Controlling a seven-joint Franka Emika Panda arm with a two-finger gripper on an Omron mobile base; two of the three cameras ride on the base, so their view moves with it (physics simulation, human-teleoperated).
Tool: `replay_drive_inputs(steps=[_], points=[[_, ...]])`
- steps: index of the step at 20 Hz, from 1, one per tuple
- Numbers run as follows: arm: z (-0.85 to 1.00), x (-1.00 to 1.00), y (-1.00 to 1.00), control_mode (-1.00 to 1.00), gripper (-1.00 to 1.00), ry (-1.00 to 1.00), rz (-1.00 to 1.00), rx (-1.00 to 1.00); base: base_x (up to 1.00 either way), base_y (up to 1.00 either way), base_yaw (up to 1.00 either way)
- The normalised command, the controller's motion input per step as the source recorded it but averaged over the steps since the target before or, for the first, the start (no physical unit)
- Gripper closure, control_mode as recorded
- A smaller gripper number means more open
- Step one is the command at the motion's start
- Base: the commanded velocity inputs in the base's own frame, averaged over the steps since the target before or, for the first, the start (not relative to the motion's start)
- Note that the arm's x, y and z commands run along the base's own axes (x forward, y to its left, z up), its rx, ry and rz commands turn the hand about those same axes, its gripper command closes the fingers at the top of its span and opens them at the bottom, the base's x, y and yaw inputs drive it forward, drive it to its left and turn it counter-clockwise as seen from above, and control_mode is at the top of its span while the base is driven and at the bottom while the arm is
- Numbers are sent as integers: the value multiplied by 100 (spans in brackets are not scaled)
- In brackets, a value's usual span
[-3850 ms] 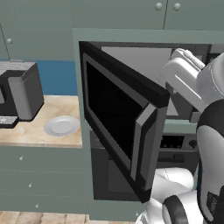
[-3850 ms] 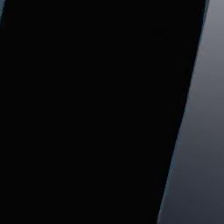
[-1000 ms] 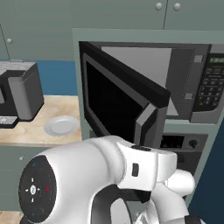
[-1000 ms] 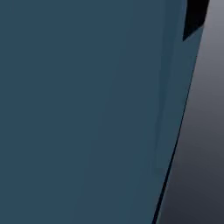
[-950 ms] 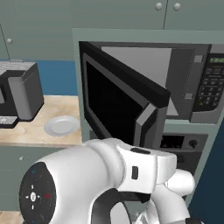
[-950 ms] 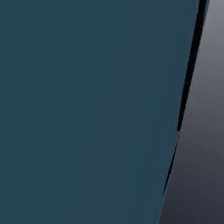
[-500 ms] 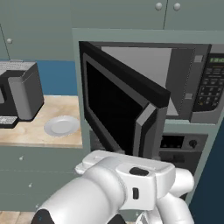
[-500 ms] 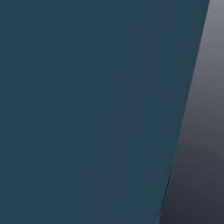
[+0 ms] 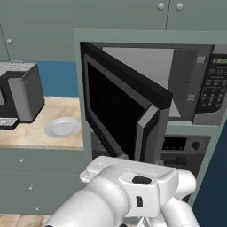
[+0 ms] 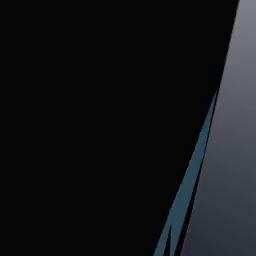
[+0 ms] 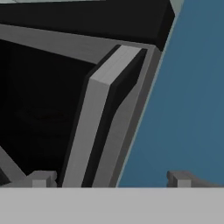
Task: Pick the carrot from the counter and place it in the microwave. Then turn on the microwave.
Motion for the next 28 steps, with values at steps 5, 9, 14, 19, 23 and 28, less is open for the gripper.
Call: replay_drive_inputs(steps=[5, 9, 14, 19, 23, 28], points=[[0, 7, 0, -100, -100, 0, -1, -1, 0, 0, 0], [0, 5, 0, -100, -100, 0, 0, -1, 0, 0, 0], [0, 0, -2, -100, -100, 0, 0, 0, 0, 0, 0], [0, 4, -9, -100, -100, 0, 0, 0, 0, 0, 0], [0, 9, -21, -100, -100, 0, 0, 0, 0, 0, 0], [0, 7, -23, -100, -100, 0, 0, 0, 0, 0, 0]])
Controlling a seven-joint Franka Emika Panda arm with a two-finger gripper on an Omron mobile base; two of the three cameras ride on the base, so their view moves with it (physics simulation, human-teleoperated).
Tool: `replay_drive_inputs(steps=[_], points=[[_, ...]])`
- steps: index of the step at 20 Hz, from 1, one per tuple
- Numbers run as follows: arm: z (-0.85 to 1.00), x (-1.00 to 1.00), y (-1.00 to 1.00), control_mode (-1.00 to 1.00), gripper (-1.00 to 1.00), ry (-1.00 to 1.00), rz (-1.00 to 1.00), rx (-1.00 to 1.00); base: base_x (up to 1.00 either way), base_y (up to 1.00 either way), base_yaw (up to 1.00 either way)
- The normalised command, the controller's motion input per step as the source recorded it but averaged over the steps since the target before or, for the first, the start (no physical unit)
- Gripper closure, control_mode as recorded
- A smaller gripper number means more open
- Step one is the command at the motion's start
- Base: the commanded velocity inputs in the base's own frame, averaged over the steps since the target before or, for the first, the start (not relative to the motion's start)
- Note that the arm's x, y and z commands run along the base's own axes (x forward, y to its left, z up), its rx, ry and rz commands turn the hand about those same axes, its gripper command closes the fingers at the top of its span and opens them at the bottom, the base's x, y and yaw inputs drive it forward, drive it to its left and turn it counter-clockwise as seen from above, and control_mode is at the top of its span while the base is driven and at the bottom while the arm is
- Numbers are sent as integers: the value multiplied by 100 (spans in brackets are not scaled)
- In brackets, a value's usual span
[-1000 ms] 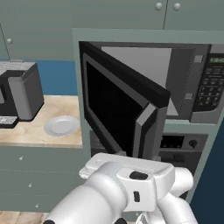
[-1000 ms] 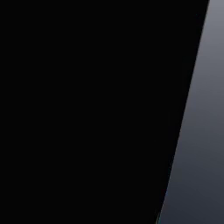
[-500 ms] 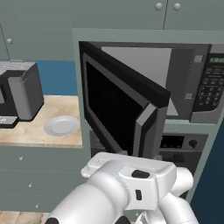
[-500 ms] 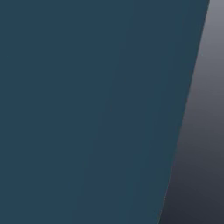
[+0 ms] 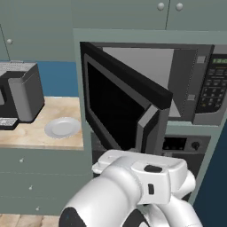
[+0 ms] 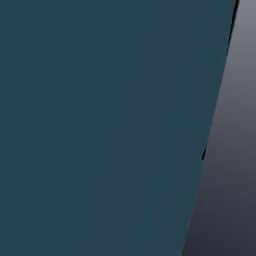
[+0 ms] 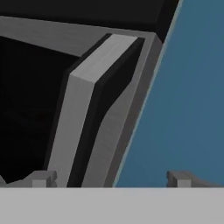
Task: Pick the carrot from the counter and place it in the microwave. Then turn on the microwave.
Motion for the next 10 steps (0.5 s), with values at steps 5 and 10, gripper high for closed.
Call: replay_drive_inputs(steps=[5, 10], points=[[0, 5, -22, -100, -100, 0, 0, 0, 0, 0, 0], [0, 2, -19, -100, -100, 0, 0, 0, 0, 0, 0]])
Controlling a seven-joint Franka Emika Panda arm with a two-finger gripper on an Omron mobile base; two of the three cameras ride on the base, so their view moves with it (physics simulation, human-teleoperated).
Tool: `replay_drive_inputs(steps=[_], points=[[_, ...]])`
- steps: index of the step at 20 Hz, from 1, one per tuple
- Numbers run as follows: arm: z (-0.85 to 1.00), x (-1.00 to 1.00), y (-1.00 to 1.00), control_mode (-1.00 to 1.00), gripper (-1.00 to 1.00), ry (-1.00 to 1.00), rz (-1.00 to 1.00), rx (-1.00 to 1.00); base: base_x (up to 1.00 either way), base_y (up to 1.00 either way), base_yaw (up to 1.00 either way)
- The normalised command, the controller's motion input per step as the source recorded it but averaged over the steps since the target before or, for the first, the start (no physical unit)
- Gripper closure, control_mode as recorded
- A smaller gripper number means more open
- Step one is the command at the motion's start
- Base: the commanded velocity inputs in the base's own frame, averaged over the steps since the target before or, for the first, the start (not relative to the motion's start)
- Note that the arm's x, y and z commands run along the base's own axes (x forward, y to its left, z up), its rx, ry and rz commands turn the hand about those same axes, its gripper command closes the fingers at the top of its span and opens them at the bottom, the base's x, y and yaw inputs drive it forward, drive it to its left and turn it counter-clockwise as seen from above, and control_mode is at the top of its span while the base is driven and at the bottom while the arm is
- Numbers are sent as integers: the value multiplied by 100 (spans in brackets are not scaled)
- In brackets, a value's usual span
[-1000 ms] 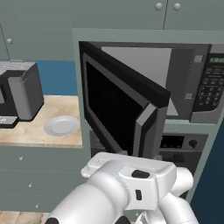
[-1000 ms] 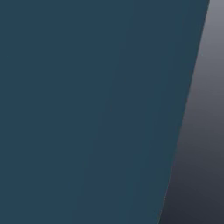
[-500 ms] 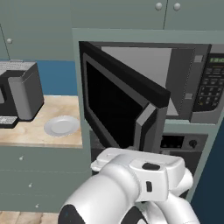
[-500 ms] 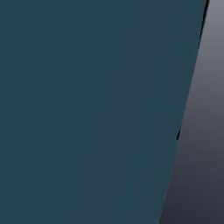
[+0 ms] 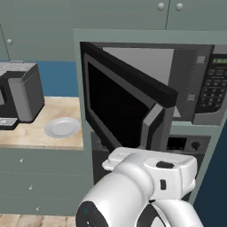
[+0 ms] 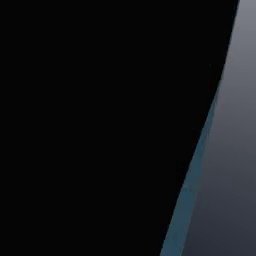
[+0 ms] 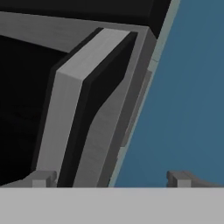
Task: Pick the carrot from the counter and place it in the microwave. Then turn on the microwave.
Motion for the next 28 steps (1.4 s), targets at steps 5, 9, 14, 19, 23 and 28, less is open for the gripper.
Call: replay_drive_inputs(steps=[5, 9, 14, 19, 23, 28], points=[[-6, 0, -4, -100, -100, 0, 0, -3, 0, 0, 0], [0, 8, -22, -100, -100, 0, 0, 0, 0, 0, 0], [0, 19, -25, -100, -100, 0, 0, 0, 0, 0, 0], [0, 21, -24, -100, -100, 0, 0, 0, 0, 0, 0], [-1, 23, -22, -100, -100, 0, 0, 0, 0, 0, 0], [-3, 22, -21, -100, -100, 0, 0, -1, 0, 0, 0]])
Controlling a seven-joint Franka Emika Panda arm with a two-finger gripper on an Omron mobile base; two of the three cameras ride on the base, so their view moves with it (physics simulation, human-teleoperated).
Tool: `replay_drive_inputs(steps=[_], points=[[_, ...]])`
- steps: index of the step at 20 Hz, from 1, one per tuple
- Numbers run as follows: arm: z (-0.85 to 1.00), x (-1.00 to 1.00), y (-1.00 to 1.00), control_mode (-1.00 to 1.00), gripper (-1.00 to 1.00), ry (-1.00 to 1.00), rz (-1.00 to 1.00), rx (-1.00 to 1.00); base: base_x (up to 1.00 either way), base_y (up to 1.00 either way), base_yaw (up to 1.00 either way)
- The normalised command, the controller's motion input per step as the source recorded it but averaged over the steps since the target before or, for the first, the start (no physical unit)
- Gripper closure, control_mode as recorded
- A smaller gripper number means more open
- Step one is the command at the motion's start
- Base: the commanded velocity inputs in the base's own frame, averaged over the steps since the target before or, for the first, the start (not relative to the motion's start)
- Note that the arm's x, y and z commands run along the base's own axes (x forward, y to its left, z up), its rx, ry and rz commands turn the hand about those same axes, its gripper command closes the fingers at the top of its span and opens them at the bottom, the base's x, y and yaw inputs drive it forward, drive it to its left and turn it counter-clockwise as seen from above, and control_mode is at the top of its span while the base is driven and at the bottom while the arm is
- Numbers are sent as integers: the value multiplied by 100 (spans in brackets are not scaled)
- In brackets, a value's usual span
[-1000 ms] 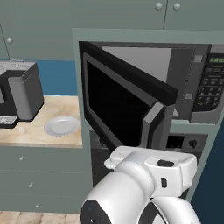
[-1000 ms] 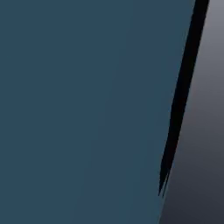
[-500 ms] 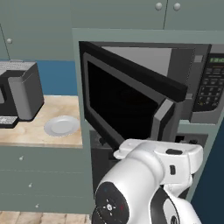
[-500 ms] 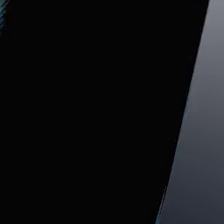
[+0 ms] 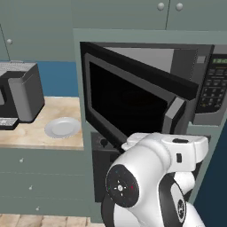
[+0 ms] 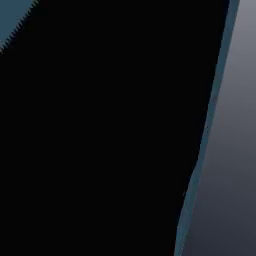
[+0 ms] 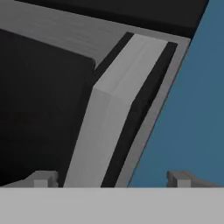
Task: Pick the carrot from the counter and place it in the microwave. Then turn on the microwave.
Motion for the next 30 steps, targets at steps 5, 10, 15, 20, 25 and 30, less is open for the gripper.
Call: replay_drive_inputs(steps=[5, 10, 15, 20, 25, 30], points=[[-8, 22, -19, -100, -100, -2, 0, -3, 0, 0, 0], [-9, 20, -15, -100, -100, -3, 0, -4, 0, 0, 0], [-13, 25, -12, -100, -100, -4, 0, -4, 0, 0, 0], [-17, 29, -15, -100, -100, -7, 0, -3, 0, 0, 0], [-21, 26, -19, -100, -100, -9, -1, -2, 0, 0, 0], [-23, 29, -17, -100, -100, -9, -2, -2, 0, 0, 0]])
